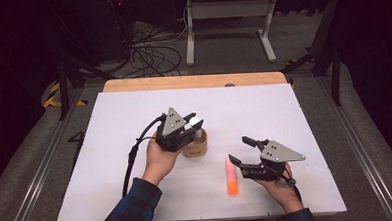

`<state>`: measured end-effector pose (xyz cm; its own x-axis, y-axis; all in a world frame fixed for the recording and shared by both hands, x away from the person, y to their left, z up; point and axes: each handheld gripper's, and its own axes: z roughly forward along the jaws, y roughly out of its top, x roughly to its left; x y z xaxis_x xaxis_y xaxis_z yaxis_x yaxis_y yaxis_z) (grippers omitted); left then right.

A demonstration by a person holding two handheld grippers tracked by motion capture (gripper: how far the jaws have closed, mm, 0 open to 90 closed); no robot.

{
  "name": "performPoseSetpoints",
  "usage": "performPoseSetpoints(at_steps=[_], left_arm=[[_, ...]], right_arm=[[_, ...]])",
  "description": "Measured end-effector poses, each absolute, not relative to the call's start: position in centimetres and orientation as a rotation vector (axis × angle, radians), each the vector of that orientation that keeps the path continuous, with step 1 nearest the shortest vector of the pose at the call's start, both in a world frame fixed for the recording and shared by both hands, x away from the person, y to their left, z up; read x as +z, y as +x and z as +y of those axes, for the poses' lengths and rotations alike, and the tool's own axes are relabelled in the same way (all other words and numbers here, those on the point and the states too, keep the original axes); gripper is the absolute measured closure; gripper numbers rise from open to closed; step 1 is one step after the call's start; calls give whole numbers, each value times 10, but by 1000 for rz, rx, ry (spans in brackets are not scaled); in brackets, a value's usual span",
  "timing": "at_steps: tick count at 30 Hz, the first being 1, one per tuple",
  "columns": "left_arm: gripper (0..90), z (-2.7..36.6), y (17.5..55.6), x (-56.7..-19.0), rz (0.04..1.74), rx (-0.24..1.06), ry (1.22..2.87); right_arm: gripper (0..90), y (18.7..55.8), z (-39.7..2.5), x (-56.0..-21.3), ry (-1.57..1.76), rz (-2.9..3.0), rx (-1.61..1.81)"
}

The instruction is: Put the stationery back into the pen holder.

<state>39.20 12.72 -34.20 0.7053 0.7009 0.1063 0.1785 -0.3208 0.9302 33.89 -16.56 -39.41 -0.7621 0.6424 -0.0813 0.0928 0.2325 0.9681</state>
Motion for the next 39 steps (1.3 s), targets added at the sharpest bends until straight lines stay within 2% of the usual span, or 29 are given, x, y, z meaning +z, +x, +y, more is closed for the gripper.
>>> performPoseSetpoints(at_steps=[18, 22, 39], left_arm=[[646, 123, 404, -357, 712, 654, 1952], [645, 123, 404, -357, 710, 686, 1939], [650, 123, 406, -365, 745, 676, 1931]], right_arm=[[224, 341, -168, -395, 711, 2034, 1540], [224, 341, -169, -395, 719, 2035, 1532], [214, 342, -168, -396, 748, 2029, 1517]])
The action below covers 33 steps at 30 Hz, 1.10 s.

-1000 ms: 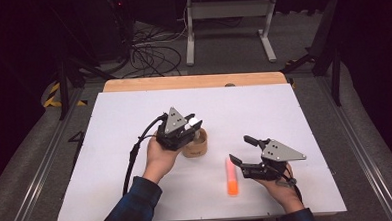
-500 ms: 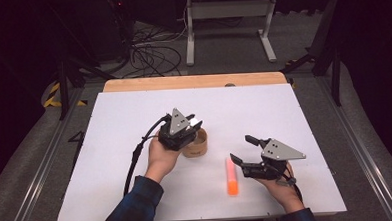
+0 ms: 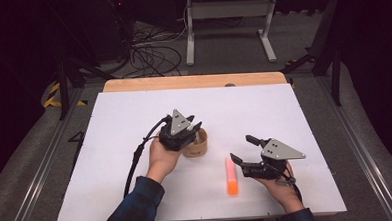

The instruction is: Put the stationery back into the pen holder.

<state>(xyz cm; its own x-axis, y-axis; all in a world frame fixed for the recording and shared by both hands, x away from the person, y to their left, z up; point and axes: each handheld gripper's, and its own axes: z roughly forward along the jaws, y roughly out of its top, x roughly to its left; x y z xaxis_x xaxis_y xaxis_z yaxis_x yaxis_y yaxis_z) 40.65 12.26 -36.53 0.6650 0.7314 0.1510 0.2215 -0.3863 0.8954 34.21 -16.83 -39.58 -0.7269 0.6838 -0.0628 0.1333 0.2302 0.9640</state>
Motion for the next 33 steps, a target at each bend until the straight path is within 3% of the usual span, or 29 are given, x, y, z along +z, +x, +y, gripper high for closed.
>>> performPoseSetpoints(at_steps=[6, 10, 16, 28, 33], left_arm=[[638, 124, 405, -364, 744, 677, 1916], [549, 124, 403, -361, 730, 682, 1907], [484, 126, 398, -357, 707, 676, 1869], [173, 142, 387, -348, 718, 648, 1771], [111, 159, 381, -345, 730, 634, 1739]], right_arm=[[215, 342, -168, -396, 748, 2028, 1520], [214, 342, -168, -396, 745, 2030, 1520], [208, 342, -167, -396, 759, 2031, 1514], [87, 338, -165, -395, 835, 2000, 1458], [47, 336, -164, -395, 886, 1995, 1421]])
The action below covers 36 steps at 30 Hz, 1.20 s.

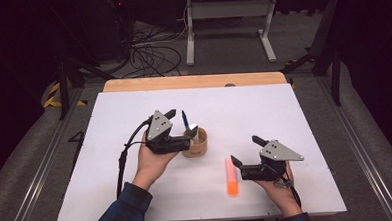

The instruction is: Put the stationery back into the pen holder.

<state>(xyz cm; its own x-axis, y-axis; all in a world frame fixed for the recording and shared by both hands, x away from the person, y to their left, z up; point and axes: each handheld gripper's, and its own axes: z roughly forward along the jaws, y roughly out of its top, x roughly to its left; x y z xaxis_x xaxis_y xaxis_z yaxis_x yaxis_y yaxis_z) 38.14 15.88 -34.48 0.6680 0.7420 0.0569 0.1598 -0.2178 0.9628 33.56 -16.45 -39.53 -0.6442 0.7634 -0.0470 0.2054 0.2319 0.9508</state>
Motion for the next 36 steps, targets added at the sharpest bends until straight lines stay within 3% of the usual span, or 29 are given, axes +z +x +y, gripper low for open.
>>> performPoseSetpoints(at_steps=[4, 23, 36], left_arm=[[66, 172, 376, -344, 729, 649, 1745], [38, 225, 347, -358, 689, 623, 1769], [38, 237, 334, -375, 632, 629, 1805]], right_arm=[[0, 334, -164, -395, 955, 1993, 1399], [10, 320, -150, -398, 1166, 2013, 1161], [36, 310, -140, -402, 1308, 1938, 1070]])
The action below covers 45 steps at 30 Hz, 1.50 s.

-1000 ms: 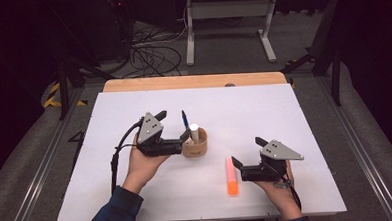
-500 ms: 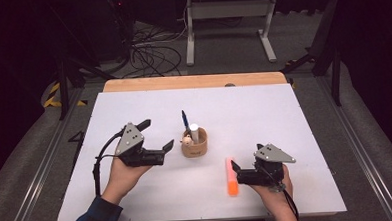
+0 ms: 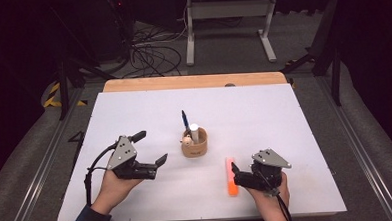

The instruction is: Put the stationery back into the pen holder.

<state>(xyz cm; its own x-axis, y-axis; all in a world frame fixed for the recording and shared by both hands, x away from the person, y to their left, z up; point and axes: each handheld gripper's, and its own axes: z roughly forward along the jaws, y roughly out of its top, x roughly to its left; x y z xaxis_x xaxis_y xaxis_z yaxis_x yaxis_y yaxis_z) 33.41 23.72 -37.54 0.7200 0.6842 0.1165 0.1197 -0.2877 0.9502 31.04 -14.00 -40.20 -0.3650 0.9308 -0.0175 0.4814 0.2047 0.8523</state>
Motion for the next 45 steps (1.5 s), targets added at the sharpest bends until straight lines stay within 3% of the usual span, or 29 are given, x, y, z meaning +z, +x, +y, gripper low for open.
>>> performPoseSetpoints(at_steps=[12, 23, 32, 45], left_arm=[[39, 244, 334, -375, 650, 647, 1784], [43, 247, 333, -375, 659, 612, 1779], [48, 246, 331, -375, 647, 614, 1784], [60, 247, 332, -375, 648, 599, 1784]], right_arm=[[118, 304, -123, -408, 1442, 1885, 972], [254, 296, -106, -411, 1486, 1867, 909], [287, 289, -91, -419, 1514, 1855, 843], [431, 286, -81, -428, 1550, 1832, 811]])
